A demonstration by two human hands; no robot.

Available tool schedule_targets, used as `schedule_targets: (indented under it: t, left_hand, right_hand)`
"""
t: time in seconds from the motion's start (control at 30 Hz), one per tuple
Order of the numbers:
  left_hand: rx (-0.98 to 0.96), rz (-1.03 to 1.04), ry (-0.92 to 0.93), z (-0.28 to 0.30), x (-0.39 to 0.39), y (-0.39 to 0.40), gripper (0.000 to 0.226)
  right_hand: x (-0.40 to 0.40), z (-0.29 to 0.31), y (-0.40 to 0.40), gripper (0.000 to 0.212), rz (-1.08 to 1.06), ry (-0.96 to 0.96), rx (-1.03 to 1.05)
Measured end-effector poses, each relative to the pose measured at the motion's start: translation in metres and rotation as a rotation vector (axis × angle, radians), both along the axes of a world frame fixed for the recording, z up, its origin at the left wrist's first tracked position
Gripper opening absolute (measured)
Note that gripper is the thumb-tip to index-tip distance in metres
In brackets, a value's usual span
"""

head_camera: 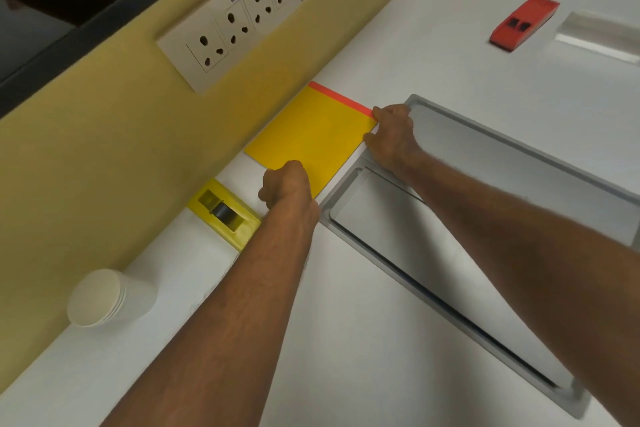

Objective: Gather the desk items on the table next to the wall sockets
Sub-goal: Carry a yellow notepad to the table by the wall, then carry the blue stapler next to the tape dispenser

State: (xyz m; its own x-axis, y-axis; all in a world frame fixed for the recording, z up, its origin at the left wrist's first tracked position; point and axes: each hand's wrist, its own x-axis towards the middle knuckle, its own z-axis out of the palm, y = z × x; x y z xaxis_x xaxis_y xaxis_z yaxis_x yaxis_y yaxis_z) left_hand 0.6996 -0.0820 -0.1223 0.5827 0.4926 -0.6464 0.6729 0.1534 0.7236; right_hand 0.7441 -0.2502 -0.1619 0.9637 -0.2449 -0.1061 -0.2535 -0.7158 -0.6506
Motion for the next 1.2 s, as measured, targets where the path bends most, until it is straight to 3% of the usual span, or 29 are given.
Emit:
schedule_targets:
  t: [0.17,0.23,0.4,0.5,0.9,1.2]
  left_hand:
    - [-0.010,-0.122,0.012,0.007,-0.004,0.005,0.033]
    - [0.016,-0.198,-0.005,0.011,-0.014,-0.001,0.052]
    - [0.326,-0.418,-0.158,0.030,-0.071,-0.029,0.077]
    - [0.440,-0.562,-0.248,0.035,-0.113,-0.038,0.074]
    - [0.605,-0.924,-0.379,0.083,-0.279,-0.042,0.062]
    - [0.745,-1.187,-0.401,0.101,-0.411,-0.042,0.060]
  right_hand:
    - [-0.012,0.012,-0.004,0.058,0.052,0.049,0.086]
    - [-0.029,0.023,-0.010,0.060,0.115,0.061,0.156]
    - [-0.114,0.044,-0.026,0.054,0.255,-0.061,0.143]
    - [-0.173,0.053,-0.038,0.049,0.211,-0.090,0.046]
    - [-0.382,0.105,-0.064,0.047,0.043,-0.025,-0.161]
    - [-0.531,0.146,-0.062,0.046,-0.093,0.003,-0.147]
